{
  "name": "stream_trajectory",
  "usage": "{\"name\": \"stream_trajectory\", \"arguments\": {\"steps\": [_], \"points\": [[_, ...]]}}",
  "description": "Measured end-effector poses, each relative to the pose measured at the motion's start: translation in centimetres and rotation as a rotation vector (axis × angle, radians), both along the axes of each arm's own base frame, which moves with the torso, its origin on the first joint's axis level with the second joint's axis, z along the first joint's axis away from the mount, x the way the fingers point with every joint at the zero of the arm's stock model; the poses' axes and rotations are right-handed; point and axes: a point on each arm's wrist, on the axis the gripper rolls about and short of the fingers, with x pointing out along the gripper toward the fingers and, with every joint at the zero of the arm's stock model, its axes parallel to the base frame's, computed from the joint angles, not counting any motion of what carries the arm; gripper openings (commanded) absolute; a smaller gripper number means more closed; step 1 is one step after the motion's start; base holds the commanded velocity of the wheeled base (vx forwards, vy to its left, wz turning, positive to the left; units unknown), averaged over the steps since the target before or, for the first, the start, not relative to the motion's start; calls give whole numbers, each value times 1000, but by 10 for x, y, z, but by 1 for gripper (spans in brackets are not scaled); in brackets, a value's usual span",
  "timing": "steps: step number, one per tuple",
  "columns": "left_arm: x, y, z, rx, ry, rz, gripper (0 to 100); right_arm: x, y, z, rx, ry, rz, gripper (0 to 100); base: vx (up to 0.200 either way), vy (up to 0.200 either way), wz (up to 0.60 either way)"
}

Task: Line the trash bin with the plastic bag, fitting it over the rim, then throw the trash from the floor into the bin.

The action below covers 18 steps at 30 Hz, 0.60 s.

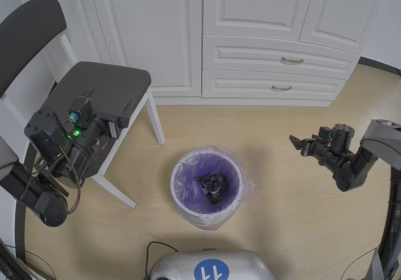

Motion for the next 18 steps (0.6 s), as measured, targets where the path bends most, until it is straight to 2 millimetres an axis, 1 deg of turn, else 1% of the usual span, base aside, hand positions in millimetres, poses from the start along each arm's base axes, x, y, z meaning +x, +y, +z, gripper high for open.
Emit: {"name": "stream_trajectory", "arguments": {"steps": [2,3,4,5,8,11,13,15,18], "points": [[1,10,8,-10,-28,33,100,-22,-8,17,9,-38,-43,100,0,0,0],[1,18,14,-17,-47,60,100,-40,-14,31,18,-75,-75,100,0,0,0],[2,21,16,-19,-53,70,100,-45,-16,35,21,-87,-84,100,0,0,0],[2,27,19,-21,-64,92,100,-55,-18,41,30,-104,-100,100,0,0,0],[3,51,32,-30,-101,173,100,-92,-25,68,48,-188,-147,100,0,0,0],[3,63,41,-32,-114,215,100,-116,-28,81,53,-215,-166,100,0,0,0],[3,69,46,-32,-115,235,100,-125,-29,87,53,-220,-173,100,0,0,0],[3,74,53,-33,-107,249,100,-130,-29,92,52,-212,-179,100,0,0,0],[4,77,63,-38,-73,257,100,-127,-29,103,52,-184,-182,100,0,0,0]]}}
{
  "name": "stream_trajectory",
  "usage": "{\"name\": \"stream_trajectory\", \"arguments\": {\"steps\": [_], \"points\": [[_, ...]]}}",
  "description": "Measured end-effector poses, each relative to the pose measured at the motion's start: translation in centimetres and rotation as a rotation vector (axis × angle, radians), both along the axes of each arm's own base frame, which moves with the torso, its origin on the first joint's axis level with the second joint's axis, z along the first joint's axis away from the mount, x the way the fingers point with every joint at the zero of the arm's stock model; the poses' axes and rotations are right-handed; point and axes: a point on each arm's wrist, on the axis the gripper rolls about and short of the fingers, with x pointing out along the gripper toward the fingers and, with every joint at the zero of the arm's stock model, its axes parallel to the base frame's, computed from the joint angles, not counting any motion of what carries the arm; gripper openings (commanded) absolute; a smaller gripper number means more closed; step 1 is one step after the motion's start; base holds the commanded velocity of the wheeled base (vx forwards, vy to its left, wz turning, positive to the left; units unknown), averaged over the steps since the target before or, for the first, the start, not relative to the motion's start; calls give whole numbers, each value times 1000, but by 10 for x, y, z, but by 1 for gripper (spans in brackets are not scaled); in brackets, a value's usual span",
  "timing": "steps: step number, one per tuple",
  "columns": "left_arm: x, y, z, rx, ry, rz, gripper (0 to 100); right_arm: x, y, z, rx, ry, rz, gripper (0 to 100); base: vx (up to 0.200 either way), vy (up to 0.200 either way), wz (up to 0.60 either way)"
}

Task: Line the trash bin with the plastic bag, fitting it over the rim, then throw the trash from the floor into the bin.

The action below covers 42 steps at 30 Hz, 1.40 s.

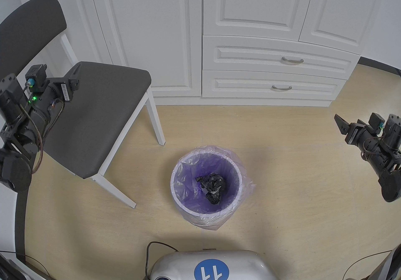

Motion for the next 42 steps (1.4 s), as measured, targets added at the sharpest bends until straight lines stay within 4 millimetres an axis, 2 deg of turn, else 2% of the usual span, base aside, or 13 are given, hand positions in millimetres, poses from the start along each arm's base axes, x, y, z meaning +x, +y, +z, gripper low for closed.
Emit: {"name": "stream_trajectory", "arguments": {"steps": [3,9,12,15,18,22,28,35,42], "points": [[1,2,12,-13,46,2,100,9,0,18,1,16,2,100,0,0,0],[-4,4,47,-48,140,-9,100,22,2,76,2,22,15,100,0,0,0],[-14,4,69,-63,166,-20,100,17,4,110,2,33,29,100,0,0,0],[-31,4,94,-74,179,-36,100,2,7,146,1,17,50,100,0,0,0],[-58,3,122,-83,142,-61,100,-28,11,186,-4,-65,71,100,0,0,0],[-95,3,148,-90,83,-93,100,-75,17,222,-9,-171,107,100,0,0,0],[-147,6,168,-98,-14,-124,100,-147,21,250,-14,-294,149,100,0,0,0],[-198,13,164,-97,-80,-133,100,-223,19,255,-21,-412,161,100,0,0,0],[-244,20,147,-63,-130,-116,100,-293,16,233,-29,-512,154,100,0,0,0]]}}
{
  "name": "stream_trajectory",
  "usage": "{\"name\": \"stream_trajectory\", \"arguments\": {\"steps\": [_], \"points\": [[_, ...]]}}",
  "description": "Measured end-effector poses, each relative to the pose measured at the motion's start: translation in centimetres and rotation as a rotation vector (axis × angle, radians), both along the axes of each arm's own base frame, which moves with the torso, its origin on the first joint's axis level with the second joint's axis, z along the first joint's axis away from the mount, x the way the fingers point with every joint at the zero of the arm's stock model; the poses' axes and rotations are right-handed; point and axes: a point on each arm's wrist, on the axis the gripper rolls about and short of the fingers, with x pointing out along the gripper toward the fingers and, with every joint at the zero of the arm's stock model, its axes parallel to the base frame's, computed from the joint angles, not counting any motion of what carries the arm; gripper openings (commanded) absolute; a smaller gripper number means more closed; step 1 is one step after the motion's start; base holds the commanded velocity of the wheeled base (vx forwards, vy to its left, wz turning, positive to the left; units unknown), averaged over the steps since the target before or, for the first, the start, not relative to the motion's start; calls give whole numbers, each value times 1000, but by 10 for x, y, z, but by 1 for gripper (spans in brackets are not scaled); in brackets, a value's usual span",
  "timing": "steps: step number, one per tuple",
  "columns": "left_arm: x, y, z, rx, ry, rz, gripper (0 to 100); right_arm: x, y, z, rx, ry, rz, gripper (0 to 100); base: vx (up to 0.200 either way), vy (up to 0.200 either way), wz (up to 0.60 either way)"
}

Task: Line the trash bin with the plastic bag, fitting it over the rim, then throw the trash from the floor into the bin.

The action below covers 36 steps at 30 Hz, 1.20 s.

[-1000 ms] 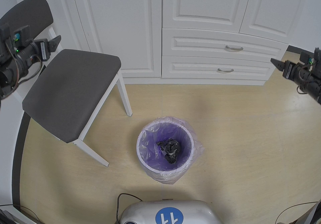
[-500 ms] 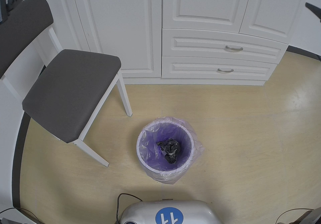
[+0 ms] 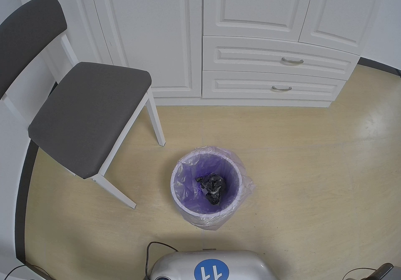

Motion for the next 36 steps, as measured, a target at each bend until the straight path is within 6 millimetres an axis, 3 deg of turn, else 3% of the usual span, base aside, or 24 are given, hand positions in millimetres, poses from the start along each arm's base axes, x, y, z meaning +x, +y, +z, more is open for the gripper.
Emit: {"name": "stream_trajectory", "arguments": {"steps": [13,21,29,36], "points": [[-72,9,-34,21,-103,61,100,-106,1,-63,-6,-103,-26,100,0,0,0],[-110,10,-63,22,-112,101,100,-151,2,-102,-19,-153,-7,100,0,0,0],[-140,7,-99,19,-137,149,100,-174,1,-117,25,-225,-27,100,0,0,0],[-152,5,-144,-41,-73,154,100,-168,0,-125,38,-199,-43,100,0,0,0]]}}
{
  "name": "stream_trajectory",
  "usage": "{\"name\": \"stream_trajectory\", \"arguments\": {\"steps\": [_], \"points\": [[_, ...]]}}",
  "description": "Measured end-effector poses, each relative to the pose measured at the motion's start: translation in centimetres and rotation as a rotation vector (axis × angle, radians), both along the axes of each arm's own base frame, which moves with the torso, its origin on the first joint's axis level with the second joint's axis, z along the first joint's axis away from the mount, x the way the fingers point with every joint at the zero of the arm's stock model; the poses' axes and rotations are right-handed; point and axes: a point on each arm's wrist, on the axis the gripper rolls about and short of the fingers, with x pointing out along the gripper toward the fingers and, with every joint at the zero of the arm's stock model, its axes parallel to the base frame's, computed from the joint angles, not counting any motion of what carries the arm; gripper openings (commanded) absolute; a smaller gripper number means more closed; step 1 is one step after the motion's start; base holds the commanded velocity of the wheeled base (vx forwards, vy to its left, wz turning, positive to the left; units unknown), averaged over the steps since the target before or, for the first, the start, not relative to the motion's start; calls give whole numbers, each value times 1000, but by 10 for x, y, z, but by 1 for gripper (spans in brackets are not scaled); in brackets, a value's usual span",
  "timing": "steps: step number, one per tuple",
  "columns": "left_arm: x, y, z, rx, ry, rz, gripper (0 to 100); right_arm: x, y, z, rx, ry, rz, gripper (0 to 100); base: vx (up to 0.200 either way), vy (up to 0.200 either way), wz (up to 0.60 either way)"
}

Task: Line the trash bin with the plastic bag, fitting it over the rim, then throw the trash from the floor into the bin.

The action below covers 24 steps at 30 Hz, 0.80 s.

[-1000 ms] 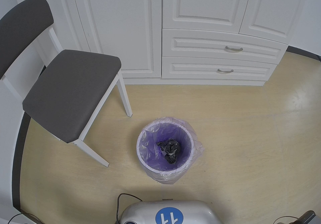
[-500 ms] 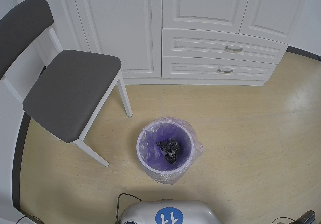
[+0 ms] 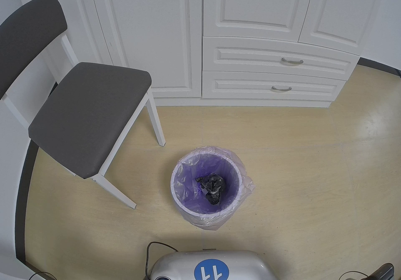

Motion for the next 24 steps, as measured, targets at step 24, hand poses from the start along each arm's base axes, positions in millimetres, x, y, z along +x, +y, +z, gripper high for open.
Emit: {"name": "stream_trajectory", "arguments": {"steps": [24], "points": [[92,0,-145,-120,361,-33,100,93,-3,-53,38,126,-142,100,0,0,0]]}}
